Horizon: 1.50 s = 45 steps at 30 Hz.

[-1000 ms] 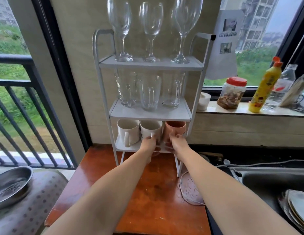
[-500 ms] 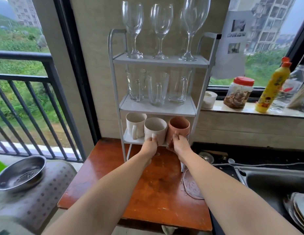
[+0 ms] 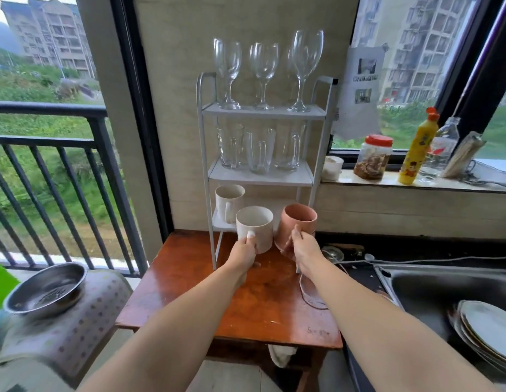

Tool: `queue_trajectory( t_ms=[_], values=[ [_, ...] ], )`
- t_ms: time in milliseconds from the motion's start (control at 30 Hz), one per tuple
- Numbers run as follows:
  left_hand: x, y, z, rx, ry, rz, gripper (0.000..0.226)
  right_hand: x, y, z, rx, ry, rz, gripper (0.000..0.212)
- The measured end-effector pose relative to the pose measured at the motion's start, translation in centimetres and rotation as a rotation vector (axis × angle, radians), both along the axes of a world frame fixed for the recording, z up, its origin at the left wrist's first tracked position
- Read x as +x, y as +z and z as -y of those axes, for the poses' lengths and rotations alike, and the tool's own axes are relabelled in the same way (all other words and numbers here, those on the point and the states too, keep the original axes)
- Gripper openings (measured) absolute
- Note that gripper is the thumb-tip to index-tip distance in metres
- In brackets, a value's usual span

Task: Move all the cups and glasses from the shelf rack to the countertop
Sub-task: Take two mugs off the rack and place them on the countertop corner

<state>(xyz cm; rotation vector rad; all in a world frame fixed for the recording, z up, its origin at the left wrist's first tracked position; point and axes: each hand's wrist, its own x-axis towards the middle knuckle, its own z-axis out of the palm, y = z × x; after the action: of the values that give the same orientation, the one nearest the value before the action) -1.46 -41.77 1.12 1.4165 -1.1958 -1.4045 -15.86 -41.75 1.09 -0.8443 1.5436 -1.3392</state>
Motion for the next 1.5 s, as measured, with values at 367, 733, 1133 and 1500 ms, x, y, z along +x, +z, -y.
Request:
queue_trajectory(
  t_ms=[367, 733, 1133, 1500],
  values=[
    [-0.7, -2.6, -13.2, 0.099, -0.135, 0.03, 0.057, -1.2, -2.2, -16.9, 0.036, -0.202, 0.198, 0.053],
    [-12.3, -4.2, -25.2, 0.136, -0.49, 0.018, 0.034, -11.6, -5.9, -33.8, 0.158, -0.546, 0.108, 0.042],
    [-27.7, -5.8, -48.2, 0.194, -0.879, 0.12, 0.027, -21.8, -6.3, -62.3, 0.156, -0.988, 0.205, 0.054],
    [-39.3, -6.8, -71.7, 0.279, -1.178, 0.163, 0.023, -28.0, -6.6, -87.8, 0.205, -1.267, 0.176, 0.048]
  ],
)
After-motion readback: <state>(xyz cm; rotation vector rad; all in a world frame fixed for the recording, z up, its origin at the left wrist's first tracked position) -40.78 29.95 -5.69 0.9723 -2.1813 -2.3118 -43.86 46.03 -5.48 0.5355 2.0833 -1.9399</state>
